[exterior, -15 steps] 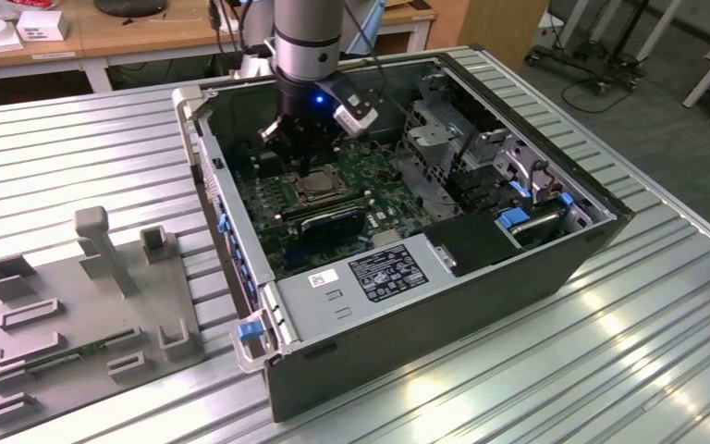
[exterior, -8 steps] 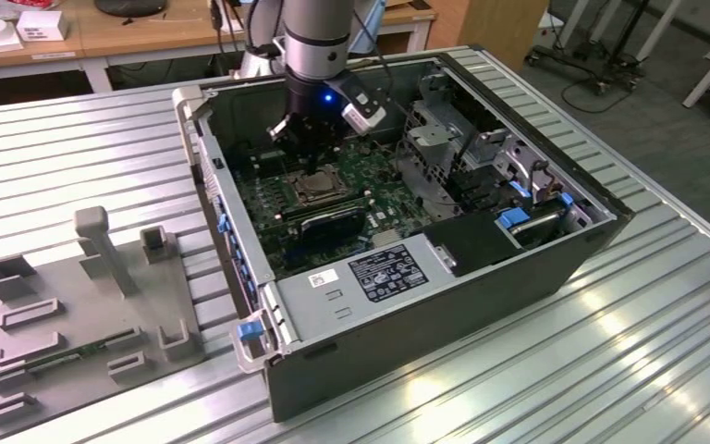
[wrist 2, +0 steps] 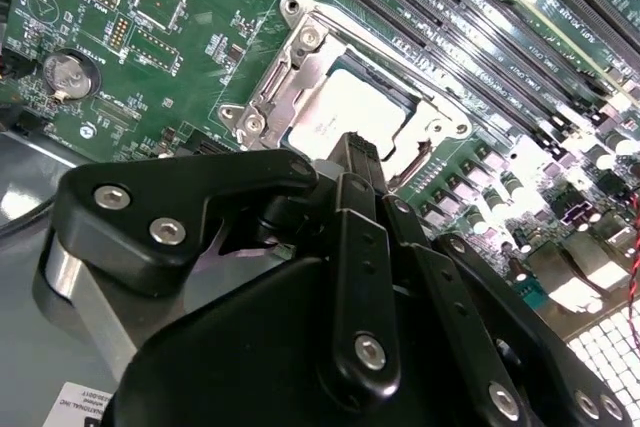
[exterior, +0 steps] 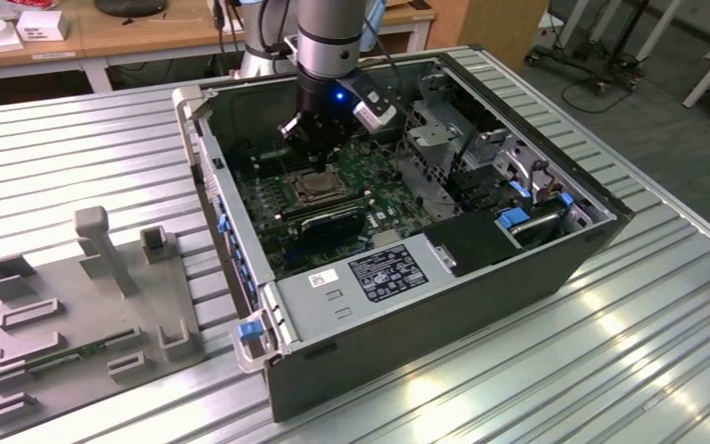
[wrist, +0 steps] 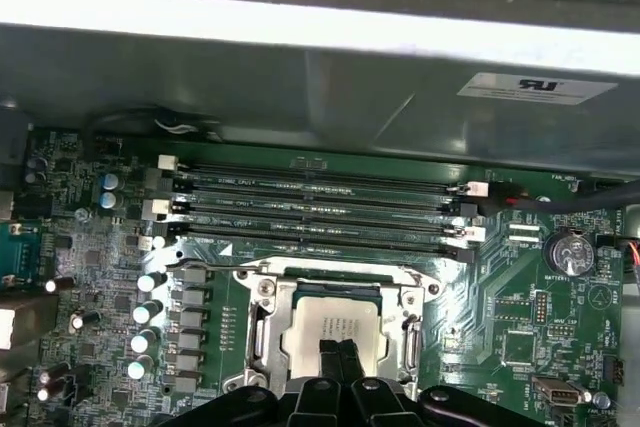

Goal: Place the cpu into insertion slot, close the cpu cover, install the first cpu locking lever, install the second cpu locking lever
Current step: 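Install the first cpu locking lever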

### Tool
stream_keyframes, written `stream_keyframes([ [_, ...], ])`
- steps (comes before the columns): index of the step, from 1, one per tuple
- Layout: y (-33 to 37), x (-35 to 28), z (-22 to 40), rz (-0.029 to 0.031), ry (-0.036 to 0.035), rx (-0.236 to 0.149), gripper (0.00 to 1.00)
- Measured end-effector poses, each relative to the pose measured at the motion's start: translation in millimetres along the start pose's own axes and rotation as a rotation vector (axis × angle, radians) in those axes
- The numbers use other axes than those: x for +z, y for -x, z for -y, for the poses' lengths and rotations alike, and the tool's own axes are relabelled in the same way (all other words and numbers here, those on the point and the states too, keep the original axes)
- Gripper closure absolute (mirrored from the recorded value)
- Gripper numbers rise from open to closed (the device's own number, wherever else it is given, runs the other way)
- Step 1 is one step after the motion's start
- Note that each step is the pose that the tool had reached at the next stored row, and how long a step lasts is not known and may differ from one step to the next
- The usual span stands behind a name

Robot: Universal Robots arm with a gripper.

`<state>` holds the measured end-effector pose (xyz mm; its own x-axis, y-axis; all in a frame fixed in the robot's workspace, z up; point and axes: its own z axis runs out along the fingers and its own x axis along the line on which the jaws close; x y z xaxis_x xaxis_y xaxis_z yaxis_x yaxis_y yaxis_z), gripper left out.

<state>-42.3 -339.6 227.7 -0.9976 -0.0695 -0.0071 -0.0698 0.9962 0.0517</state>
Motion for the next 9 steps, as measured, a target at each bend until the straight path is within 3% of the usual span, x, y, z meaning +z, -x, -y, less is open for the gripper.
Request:
stream_keyframes([
  [2,0.2,-5.8,-0.4,0.0000,0.0000,0.000,0.90],
  [9,0.2,-5.9,-0.4,0.0000,0.0000,0.000,0.90],
])
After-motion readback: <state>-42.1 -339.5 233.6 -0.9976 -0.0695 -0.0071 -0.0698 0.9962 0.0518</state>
